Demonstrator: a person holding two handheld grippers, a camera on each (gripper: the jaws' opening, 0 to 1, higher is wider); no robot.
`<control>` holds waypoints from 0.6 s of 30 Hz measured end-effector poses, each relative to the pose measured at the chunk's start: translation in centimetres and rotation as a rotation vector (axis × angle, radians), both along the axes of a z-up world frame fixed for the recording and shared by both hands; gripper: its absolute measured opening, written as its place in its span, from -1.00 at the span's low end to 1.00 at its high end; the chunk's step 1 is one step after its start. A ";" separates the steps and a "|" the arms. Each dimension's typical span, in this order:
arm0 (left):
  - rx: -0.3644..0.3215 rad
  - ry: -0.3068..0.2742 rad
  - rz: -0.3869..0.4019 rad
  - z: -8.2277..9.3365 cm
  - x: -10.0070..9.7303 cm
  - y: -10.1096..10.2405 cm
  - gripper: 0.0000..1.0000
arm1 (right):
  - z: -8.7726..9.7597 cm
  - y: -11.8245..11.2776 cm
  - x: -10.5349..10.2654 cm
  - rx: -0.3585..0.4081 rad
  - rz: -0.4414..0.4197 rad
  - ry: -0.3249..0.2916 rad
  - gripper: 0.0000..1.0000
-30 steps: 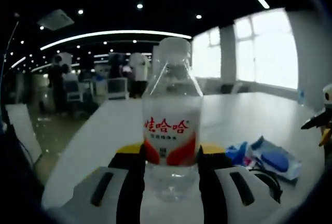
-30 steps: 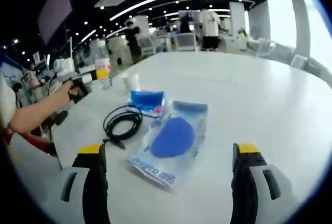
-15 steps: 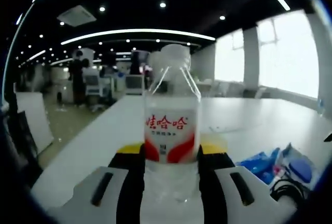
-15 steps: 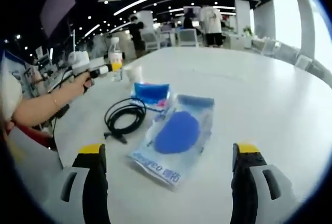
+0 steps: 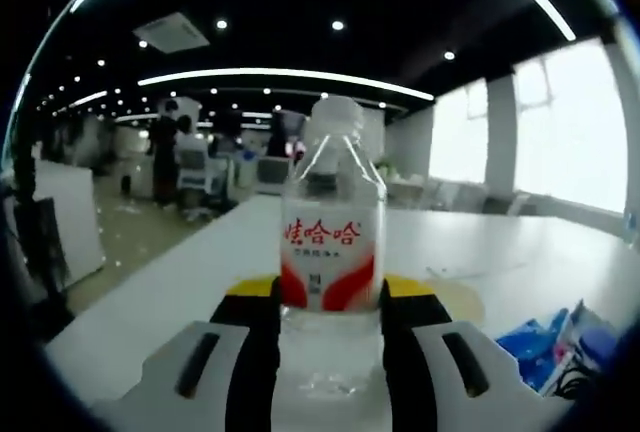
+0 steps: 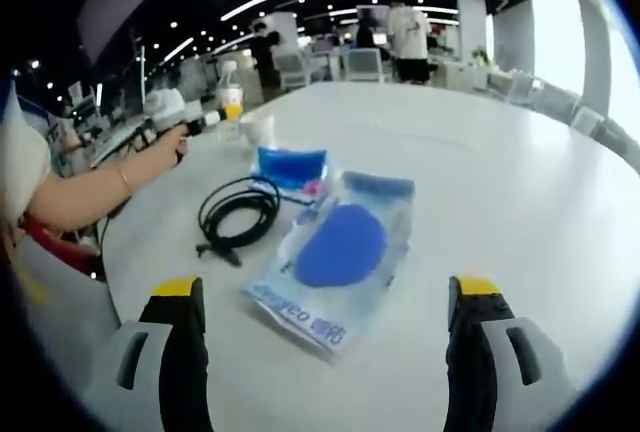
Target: Arrange the tabletop items into an orderly group along one side of the table until the central work area is clear of visible clutter.
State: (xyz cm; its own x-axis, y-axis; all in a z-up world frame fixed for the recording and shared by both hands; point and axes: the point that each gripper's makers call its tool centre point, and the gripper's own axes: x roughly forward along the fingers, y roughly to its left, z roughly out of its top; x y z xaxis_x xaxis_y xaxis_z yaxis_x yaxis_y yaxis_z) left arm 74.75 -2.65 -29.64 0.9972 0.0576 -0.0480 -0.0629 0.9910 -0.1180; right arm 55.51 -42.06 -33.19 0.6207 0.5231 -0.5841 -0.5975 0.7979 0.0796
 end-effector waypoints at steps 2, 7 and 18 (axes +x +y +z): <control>-0.006 -0.002 0.018 -0.3 0.4 0.3 -0.29 | -0.1 0.0 0.0 -0.009 0.003 0.001 0.99; -0.025 -0.021 0.049 -1.3 0.9 1.1 -0.29 | -0.6 -0.1 -0.1 -0.028 0.009 0.007 0.99; 0.006 0.012 0.066 -3.2 1.2 0.6 -0.29 | -1.3 -0.1 -0.3 -0.048 0.021 0.022 0.99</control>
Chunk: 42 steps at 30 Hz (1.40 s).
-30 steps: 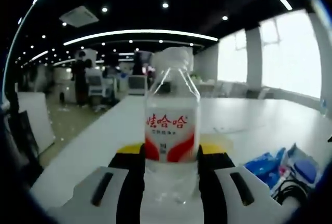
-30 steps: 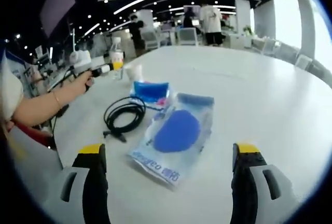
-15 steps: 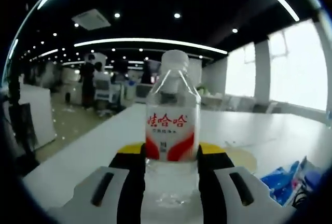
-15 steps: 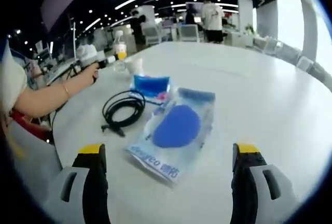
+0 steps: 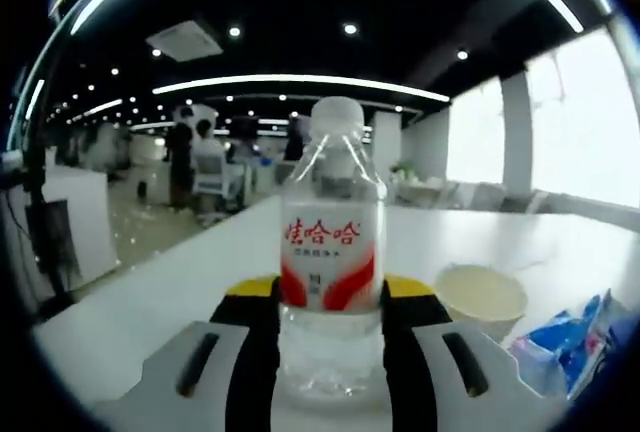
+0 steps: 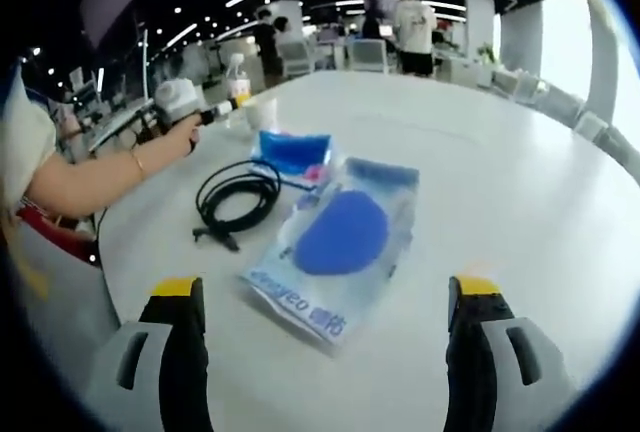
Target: Arrange the tabletop items into an orderly group along one side of the table until the central work area is clear of visible clutter.
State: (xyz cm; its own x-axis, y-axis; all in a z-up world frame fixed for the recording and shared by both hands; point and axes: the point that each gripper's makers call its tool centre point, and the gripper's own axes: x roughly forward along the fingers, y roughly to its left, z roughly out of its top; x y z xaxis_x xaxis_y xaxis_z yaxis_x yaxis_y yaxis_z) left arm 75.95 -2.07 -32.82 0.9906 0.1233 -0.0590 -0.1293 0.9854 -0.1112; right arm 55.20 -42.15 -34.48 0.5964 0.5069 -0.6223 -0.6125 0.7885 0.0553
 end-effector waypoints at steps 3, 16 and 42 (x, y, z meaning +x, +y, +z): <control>0.005 -0.013 0.000 0.0 -0.3 -0.2 -0.28 | -0.2 -0.1 -0.1 -0.005 -0.001 0.009 0.99; 0.065 0.028 0.078 0.2 -2.0 -1.0 -0.26 | 0.1 -0.2 0.0 -0.002 -0.013 0.015 0.99; 0.039 0.042 0.093 -0.1 -2.1 -0.9 -0.15 | -0.2 0.0 -0.5 -0.005 -0.001 0.042 0.99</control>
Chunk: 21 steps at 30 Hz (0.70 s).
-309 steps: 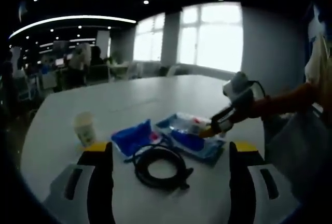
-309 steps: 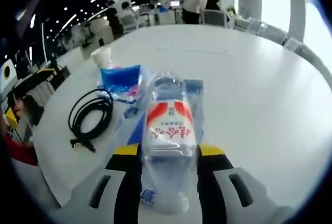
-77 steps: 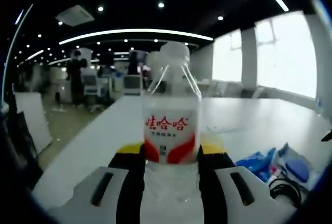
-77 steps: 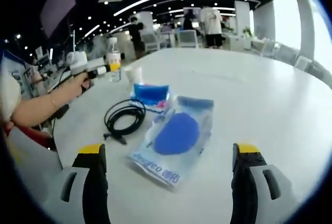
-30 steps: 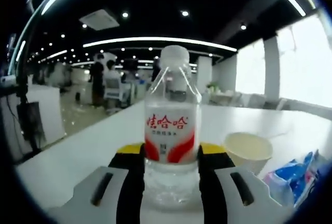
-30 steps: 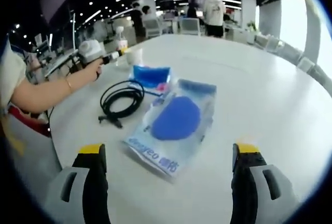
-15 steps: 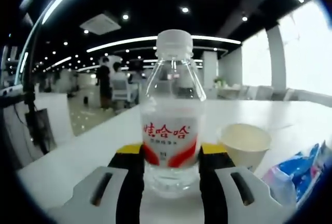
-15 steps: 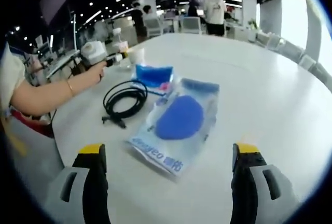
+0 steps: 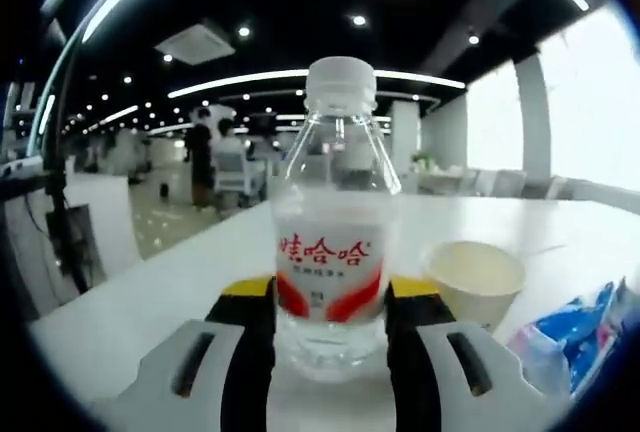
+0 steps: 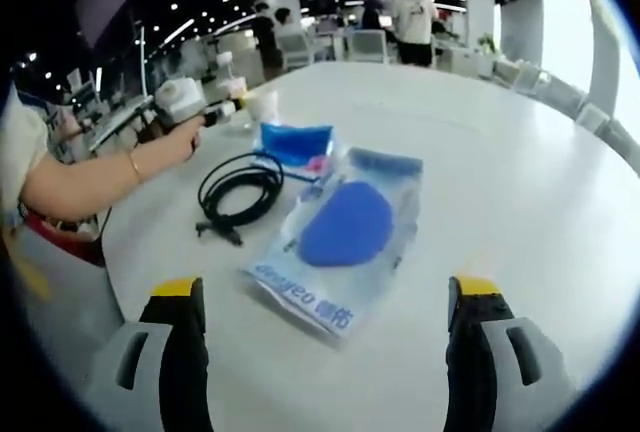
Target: Arrange the tabletop items into an orderly group along one side of the table until the central work area is clear of visible clutter.
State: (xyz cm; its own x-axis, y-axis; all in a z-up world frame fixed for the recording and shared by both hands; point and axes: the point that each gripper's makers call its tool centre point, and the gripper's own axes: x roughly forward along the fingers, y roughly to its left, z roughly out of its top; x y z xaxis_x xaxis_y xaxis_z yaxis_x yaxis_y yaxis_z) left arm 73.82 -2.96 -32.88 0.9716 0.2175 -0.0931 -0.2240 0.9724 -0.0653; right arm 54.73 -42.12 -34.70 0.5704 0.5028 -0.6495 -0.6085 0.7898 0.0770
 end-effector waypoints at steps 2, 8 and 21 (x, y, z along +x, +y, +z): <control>0.004 0.024 0.013 0.1 -0.1 0.6 -0.01 | 0.0 -0.1 0.0 -0.005 0.001 0.001 0.99; 0.044 0.033 -0.029 1.6 -0.5 0.5 0.26 | 0.4 -0.7 0.3 -0.003 -0.020 -0.001 0.99; 0.022 0.160 -0.050 0.6 -2.8 1.7 0.44 | 1.1 -0.2 0.3 0.028 -0.018 -0.009 0.99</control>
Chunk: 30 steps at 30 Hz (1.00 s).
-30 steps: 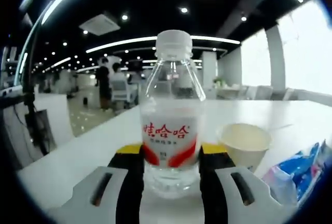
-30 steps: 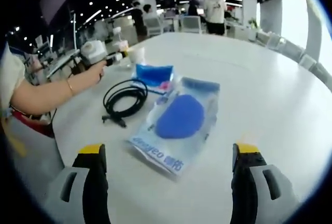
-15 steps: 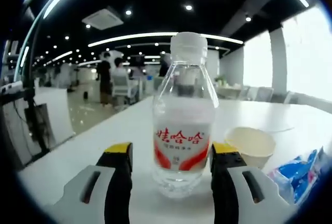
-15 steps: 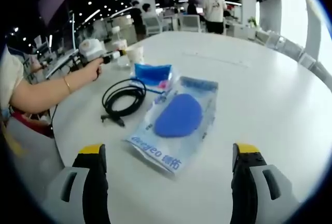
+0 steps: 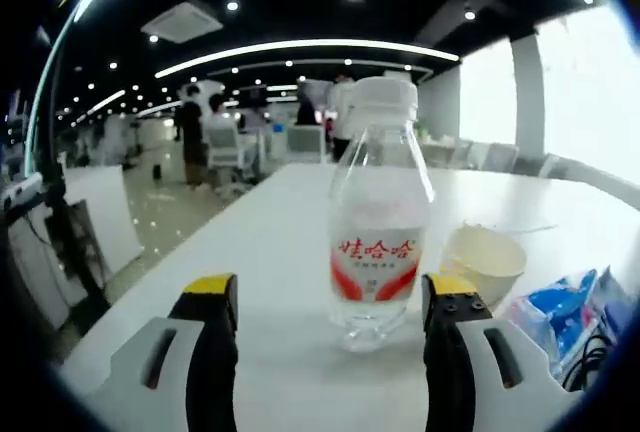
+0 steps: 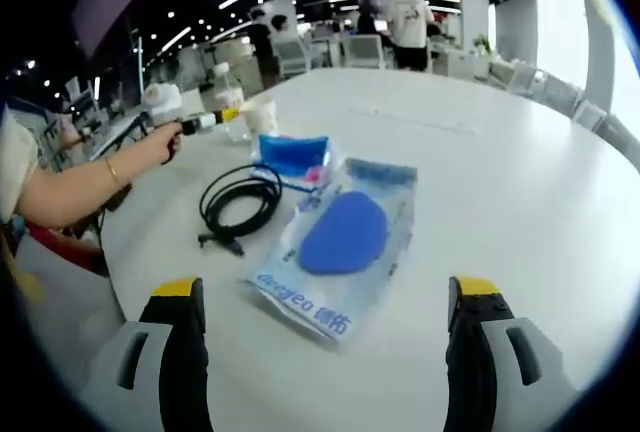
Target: Arrange the tabletop items into an orderly group along one side of the table until the central work area is clear of visible clutter.
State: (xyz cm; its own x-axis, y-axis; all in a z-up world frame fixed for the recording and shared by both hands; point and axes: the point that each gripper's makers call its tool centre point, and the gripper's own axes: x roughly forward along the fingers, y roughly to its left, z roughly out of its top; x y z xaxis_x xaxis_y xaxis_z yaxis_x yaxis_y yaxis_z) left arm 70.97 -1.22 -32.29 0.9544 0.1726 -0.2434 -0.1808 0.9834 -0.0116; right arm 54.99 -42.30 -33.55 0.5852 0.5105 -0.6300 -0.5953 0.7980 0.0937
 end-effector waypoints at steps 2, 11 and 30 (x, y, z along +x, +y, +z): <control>-0.007 0.006 -0.008 0.2 -0.5 0.1 0.45 | 0.2 0.0 0.0 0.006 -0.002 -0.003 0.99; 0.003 0.035 -0.066 1.4 -2.7 -0.6 0.57 | 1.3 -0.1 0.3 0.059 -0.022 -0.011 0.99; -0.066 0.026 -0.327 5.3 -6.9 -8.7 0.98 | 4.7 -0.4 1.7 0.141 -0.010 -0.064 0.99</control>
State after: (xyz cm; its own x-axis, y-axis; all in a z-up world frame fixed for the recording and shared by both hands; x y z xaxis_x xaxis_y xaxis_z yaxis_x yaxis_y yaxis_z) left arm 64.05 -9.96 -26.97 0.9501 -0.1589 -0.2685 0.1433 0.9867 -0.0766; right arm 56.66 -42.71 -28.89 0.6275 0.5852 -0.5135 -0.5960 0.7855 0.1669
